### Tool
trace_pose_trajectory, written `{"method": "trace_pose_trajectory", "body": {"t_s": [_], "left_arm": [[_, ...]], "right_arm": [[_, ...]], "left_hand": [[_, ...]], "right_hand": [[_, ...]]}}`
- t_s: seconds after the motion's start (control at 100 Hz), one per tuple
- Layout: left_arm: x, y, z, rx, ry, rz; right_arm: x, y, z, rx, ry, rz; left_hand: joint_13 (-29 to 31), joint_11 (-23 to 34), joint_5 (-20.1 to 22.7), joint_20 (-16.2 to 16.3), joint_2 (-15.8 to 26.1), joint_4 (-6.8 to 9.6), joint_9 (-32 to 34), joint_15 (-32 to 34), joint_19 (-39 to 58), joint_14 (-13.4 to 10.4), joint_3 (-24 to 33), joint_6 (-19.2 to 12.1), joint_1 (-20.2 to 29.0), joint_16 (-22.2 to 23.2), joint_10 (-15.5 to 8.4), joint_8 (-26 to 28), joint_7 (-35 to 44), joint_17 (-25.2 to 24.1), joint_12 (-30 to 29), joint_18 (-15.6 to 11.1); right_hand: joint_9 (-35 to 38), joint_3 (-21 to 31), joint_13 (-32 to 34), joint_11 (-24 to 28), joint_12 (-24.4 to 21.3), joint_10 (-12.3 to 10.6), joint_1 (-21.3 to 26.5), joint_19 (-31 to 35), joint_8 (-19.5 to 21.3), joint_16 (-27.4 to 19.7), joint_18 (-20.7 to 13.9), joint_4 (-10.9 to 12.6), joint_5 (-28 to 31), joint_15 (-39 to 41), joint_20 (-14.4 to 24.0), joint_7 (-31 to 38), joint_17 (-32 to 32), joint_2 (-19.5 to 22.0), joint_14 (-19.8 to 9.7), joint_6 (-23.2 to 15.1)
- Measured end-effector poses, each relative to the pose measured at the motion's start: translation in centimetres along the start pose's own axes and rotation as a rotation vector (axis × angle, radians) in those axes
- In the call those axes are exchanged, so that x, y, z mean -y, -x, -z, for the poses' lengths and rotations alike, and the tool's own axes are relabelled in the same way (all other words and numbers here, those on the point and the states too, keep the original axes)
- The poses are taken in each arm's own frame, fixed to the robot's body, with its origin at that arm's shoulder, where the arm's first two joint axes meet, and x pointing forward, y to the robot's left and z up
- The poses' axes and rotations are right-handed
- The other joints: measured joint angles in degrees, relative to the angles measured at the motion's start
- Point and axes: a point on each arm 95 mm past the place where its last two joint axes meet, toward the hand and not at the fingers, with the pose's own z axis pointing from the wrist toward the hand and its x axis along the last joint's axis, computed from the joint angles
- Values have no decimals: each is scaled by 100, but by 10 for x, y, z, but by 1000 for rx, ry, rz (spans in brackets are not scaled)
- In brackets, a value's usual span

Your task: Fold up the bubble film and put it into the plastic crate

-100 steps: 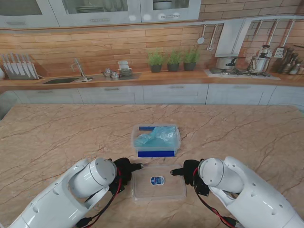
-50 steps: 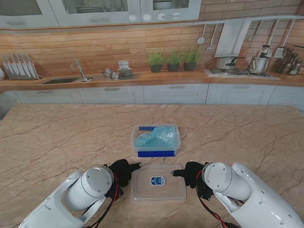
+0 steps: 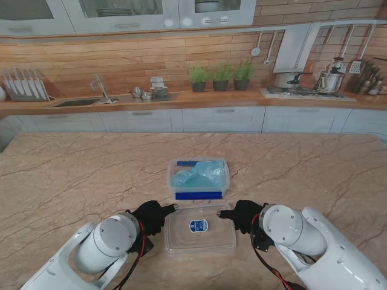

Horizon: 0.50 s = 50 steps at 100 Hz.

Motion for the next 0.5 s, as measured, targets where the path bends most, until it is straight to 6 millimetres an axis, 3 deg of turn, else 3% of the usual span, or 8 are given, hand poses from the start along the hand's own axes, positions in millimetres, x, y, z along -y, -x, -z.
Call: {"method": "trace_pose_trajectory", "body": {"t_s": [0.5], "left_arm": [[17,-13,13,-75,-39,-11]], "right_arm": [[-24,-14,11,-69,24,-2]], "left_hand": [[-35,-11,0,0,-1,0,-6,-37,-43,141,0,144,0,-11,154,3,-10,-16,0,155]], "right_hand": [[-1,0,0,0,4,105,0,0,-71,4,136,0,0,64,30,0,0,0,116,115]]}}
